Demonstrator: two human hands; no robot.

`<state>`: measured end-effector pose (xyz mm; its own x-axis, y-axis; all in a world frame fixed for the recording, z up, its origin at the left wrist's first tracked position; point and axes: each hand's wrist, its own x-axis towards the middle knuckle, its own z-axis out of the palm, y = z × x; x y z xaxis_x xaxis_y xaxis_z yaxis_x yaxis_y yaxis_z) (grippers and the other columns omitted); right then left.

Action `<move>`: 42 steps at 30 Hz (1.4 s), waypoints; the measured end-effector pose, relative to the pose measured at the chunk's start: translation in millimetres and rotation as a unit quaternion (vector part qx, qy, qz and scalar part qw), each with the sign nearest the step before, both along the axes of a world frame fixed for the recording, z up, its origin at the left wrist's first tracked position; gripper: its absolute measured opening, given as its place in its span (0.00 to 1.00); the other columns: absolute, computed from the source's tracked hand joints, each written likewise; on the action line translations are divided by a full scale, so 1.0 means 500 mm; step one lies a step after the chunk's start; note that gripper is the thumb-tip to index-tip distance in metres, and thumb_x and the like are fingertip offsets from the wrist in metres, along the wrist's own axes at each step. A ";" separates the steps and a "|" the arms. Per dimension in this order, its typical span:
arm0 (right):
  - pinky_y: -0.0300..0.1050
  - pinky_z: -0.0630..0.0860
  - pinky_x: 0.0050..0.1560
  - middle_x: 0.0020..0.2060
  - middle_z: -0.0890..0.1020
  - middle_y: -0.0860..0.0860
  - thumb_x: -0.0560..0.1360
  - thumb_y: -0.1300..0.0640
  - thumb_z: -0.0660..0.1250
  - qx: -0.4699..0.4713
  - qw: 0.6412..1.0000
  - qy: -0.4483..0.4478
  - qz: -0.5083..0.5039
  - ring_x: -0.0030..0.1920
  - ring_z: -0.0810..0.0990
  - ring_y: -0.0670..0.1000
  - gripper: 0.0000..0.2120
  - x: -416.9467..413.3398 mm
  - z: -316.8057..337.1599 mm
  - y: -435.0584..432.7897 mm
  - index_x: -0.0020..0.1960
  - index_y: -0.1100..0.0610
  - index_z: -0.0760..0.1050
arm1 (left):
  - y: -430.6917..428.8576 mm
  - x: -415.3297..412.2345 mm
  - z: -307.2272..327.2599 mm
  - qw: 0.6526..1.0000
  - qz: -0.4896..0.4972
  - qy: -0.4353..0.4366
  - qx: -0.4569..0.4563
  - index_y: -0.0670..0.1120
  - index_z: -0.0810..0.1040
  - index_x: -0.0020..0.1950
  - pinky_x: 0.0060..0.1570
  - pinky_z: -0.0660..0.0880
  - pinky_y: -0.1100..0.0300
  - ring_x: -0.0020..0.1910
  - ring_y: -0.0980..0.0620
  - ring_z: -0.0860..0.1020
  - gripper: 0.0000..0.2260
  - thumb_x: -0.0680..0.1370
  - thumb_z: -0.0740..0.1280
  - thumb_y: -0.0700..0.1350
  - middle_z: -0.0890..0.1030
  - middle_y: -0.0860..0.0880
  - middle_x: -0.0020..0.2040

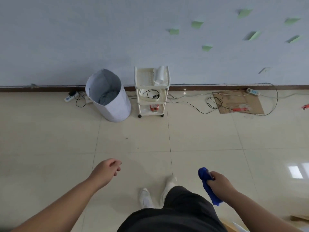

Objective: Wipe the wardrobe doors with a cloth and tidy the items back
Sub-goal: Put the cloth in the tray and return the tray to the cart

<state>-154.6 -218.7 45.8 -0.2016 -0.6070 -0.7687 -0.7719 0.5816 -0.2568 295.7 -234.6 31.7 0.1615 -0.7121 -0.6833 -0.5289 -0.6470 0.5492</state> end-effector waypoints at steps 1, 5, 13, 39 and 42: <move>0.46 0.74 0.41 0.36 0.83 0.52 0.81 0.55 0.57 0.009 1.000 0.004 -0.002 0.40 0.82 0.54 0.11 -0.010 -0.007 -0.017 0.44 0.56 0.75 | -0.053 -0.005 0.006 1.000 0.004 0.003 -0.012 0.52 0.83 0.48 0.39 0.73 0.58 0.37 0.53 0.81 0.08 0.84 0.65 0.48 0.86 0.51 0.42; 0.45 0.74 0.41 0.37 0.84 0.53 0.82 0.54 0.57 0.027 1.000 0.008 0.004 0.40 0.83 0.54 0.12 -0.044 -0.036 -0.133 0.46 0.57 0.76 | -0.233 -0.028 0.013 0.999 0.025 0.009 -0.038 0.51 0.83 0.49 0.39 0.73 0.57 0.38 0.51 0.81 0.08 0.84 0.65 0.47 0.86 0.50 0.43; 0.45 0.74 0.40 0.38 0.85 0.56 0.79 0.57 0.57 0.004 0.998 -0.021 0.059 0.41 0.83 0.56 0.10 -0.043 -0.016 -0.528 0.46 0.58 0.76 | -0.382 -0.070 0.009 0.998 0.063 -0.004 0.016 0.54 0.82 0.51 0.42 0.76 0.57 0.43 0.51 0.83 0.07 0.84 0.65 0.51 0.86 0.51 0.46; 0.42 0.71 0.39 0.42 0.82 0.51 0.80 0.53 0.62 -0.039 0.993 -0.018 0.108 0.41 0.79 0.50 0.03 0.394 -0.065 -1.294 0.48 0.51 0.71 | -1.047 0.136 -0.124 0.994 0.045 0.048 0.084 0.46 0.84 0.49 0.40 0.75 0.56 0.42 0.46 0.83 0.11 0.83 0.64 0.50 0.86 0.47 0.44; 0.42 0.71 0.36 0.42 0.80 0.51 0.79 0.52 0.63 -0.044 0.991 -0.032 0.119 0.40 0.78 0.51 0.04 0.456 -0.128 -1.357 0.51 0.52 0.71 | -1.104 0.112 -0.164 0.993 0.049 0.072 0.081 0.47 0.84 0.47 0.41 0.76 0.54 0.45 0.45 0.84 0.12 0.82 0.65 0.51 0.86 0.48 0.43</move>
<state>73.3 -897.3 -18.1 0.0034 -0.6960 -0.7180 -0.8652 0.3580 -0.3512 351.9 -786.8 -50.5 0.1167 -0.5772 -0.8082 -0.3833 -0.7769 0.4995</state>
